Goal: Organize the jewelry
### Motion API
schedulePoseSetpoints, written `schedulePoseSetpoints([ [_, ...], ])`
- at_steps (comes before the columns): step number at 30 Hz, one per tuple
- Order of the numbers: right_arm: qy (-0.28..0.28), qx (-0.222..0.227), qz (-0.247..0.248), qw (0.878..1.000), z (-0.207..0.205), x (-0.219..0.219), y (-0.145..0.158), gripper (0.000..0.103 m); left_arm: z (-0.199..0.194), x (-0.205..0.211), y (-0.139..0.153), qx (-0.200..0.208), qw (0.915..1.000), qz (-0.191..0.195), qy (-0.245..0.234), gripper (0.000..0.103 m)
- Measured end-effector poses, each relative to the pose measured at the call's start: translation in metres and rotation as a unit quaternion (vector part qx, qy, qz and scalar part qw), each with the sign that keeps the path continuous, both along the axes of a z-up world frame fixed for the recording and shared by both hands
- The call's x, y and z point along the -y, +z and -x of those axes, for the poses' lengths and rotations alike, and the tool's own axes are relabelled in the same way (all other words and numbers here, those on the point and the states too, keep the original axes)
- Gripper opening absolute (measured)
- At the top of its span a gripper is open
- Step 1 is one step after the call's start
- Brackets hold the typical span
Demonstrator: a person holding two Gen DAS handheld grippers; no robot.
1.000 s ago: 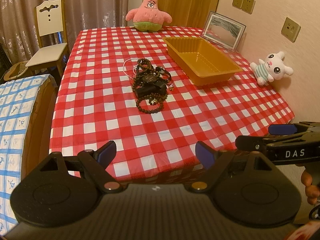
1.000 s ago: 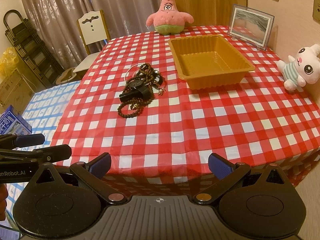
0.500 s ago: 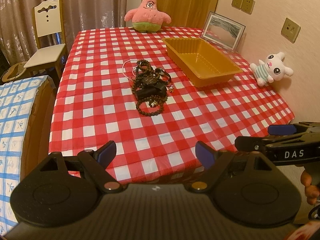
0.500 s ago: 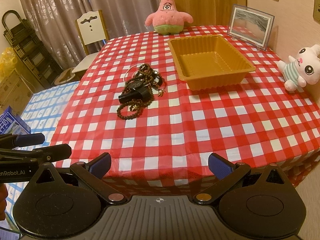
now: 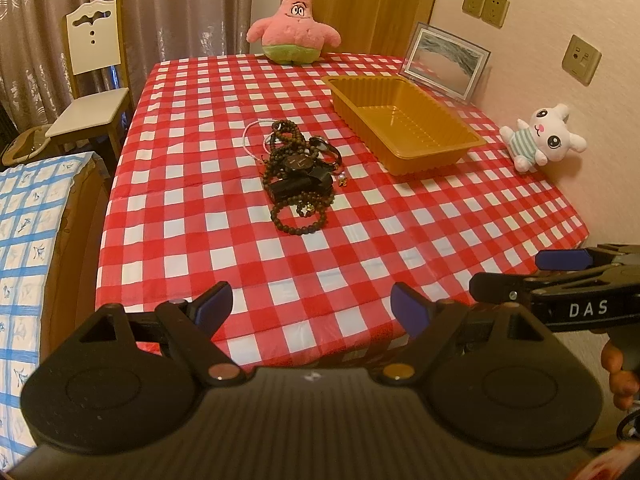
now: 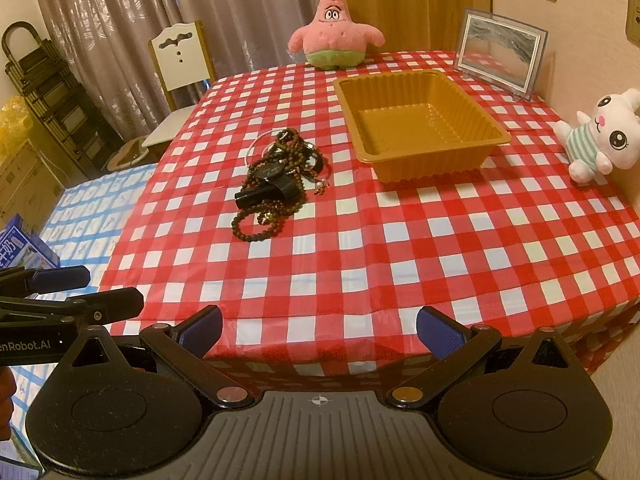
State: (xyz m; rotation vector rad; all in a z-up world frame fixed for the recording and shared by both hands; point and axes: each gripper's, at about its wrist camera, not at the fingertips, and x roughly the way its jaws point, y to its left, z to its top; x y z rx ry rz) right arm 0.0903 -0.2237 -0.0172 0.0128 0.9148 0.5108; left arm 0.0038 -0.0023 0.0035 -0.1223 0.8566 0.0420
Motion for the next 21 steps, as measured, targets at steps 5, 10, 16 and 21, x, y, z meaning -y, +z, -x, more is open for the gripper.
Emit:
schedulePoseSetpoints([
  [5, 0.0, 0.0, 0.0, 1.0, -0.002, 0.001, -0.001, 0.103, -0.002, 0.001, 0.0, -0.001, 1.0, 0.0, 0.003, 0.085],
  [10, -0.004, -0.001, -0.005, 1.0, -0.004, 0.003, -0.002, 0.103, -0.024, 0.001, -0.005, 0.002, 1.0, -0.003, 0.009, 0.085],
  [16, -0.043, 0.016, -0.029, 0.999, -0.04, 0.037, -0.005, 0.103, -0.034, -0.004, -0.006, 0.011, 0.9996, -0.008, 0.024, 0.085],
  [21, -0.081, 0.035, -0.059, 0.994, -0.067, 0.072, -0.008, 0.103, -0.046, -0.008, -0.012, 0.017, 0.9986, -0.025, 0.043, 0.085],
])
